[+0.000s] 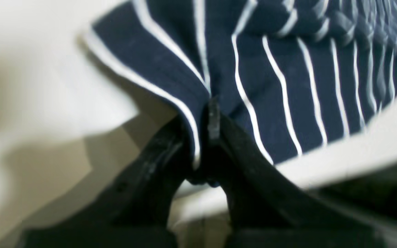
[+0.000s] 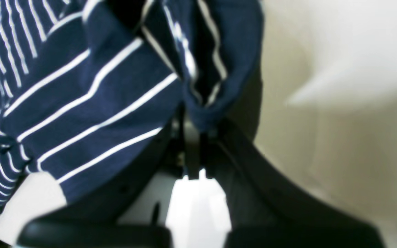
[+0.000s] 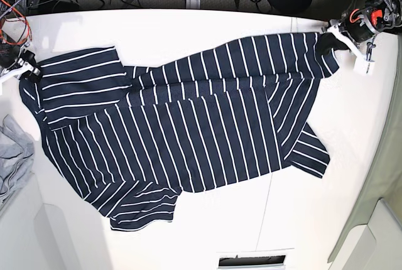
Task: Layout the t-shirt on the table in an organized manner, then fold the t-shirt properly
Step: 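Pull the shirt edge with the left gripper away from the right gripper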
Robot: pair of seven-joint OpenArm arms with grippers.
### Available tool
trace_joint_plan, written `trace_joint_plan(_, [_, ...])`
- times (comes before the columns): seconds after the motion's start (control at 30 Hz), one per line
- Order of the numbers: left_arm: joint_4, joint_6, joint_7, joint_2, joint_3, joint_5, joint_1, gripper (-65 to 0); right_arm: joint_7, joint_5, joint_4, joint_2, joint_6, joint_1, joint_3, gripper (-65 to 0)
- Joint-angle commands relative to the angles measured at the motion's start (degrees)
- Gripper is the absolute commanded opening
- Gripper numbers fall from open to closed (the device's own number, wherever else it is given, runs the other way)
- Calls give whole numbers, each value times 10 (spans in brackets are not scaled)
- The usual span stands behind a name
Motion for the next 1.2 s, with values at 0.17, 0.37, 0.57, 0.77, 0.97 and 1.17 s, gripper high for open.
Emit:
trace_joint_plan(0.17, [91,-6,-7,-31,-56,-17,65,-650,3,43,73,31,9,-74,6,-650])
trace_joint_plan(0.37, [94,-10,-5,-35,-58,-23,72,-650,14,68,101,31,9,-124,8,-650])
trace_joint_plan(0.57, [94,-10,-9,-35,-58,-59,70,-521,17,68,101,29,9,-114,7,-433])
trace_joint_plan(0.77, [100,-10,-9,-38,-58,-60,69,-428,22,68,111,28,9,-89,9,-406])
trace_joint_plan(0.97, [150,-8,-9,-44,-58,-58,50,-428,23,52,134,28,9,-39,9,-406])
trace_joint_plan(1.17, [175,28,-9,-45,-58,-11,21,-420,23,30,134,29,9,1,9,-406])
